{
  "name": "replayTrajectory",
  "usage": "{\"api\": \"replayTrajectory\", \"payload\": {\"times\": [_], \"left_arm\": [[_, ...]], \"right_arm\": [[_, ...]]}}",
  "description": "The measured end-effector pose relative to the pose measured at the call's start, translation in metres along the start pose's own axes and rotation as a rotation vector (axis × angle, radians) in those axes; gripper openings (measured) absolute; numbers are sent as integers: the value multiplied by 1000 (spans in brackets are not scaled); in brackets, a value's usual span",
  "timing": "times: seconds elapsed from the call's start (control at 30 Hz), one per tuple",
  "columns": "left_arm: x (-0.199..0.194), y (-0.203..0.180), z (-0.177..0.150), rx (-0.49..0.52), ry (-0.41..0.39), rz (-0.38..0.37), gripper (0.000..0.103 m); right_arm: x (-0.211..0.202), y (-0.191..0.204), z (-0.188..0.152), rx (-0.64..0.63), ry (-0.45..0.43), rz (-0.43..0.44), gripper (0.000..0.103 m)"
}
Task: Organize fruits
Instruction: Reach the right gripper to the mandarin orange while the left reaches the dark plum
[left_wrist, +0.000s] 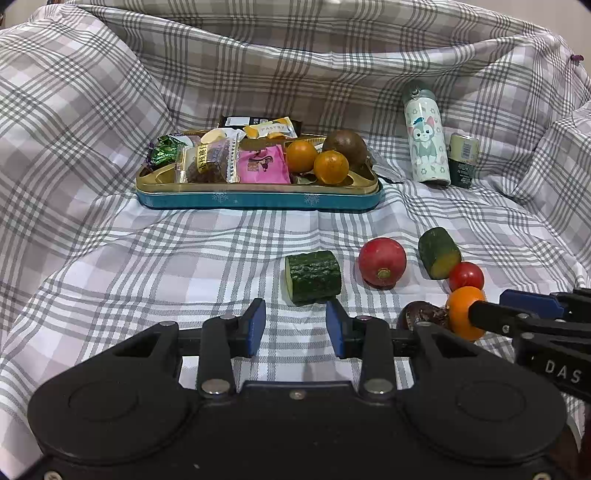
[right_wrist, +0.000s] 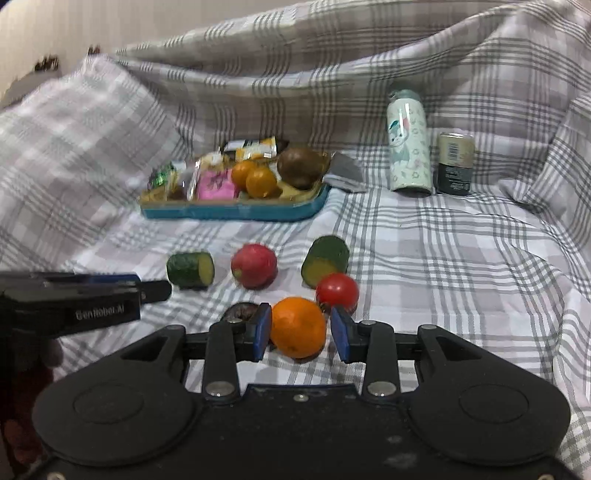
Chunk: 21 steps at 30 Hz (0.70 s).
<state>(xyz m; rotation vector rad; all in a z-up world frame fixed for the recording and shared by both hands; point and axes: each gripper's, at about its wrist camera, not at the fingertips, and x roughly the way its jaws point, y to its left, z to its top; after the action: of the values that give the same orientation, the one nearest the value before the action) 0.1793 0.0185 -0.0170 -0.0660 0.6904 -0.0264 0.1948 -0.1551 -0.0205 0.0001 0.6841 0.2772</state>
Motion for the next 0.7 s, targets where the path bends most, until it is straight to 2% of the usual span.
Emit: {"api": "replayTrajectory", "payload": {"times": [0.23, 0.33, 0.43, 0.6, 0.7], "left_arm": [[1, 1, -1, 7, 4, 10, 44], [1, 1, -1, 6, 3, 10, 44], [1, 1, -1, 6, 3, 9, 44], [1, 0, -2, 11, 2, 9, 44], [1, 0, -2, 9, 4, 9, 44]], "right_arm": [[-1, -11, 2, 32, -11, -59, 38], [-6, -22, 2, 60, -39, -138, 38], [-5, -33, 2, 90, -30, -216, 38], [-9, -39, 4, 127, -52, -204, 38], [-15, -32, 3, 106, -80, -128, 40]]}}
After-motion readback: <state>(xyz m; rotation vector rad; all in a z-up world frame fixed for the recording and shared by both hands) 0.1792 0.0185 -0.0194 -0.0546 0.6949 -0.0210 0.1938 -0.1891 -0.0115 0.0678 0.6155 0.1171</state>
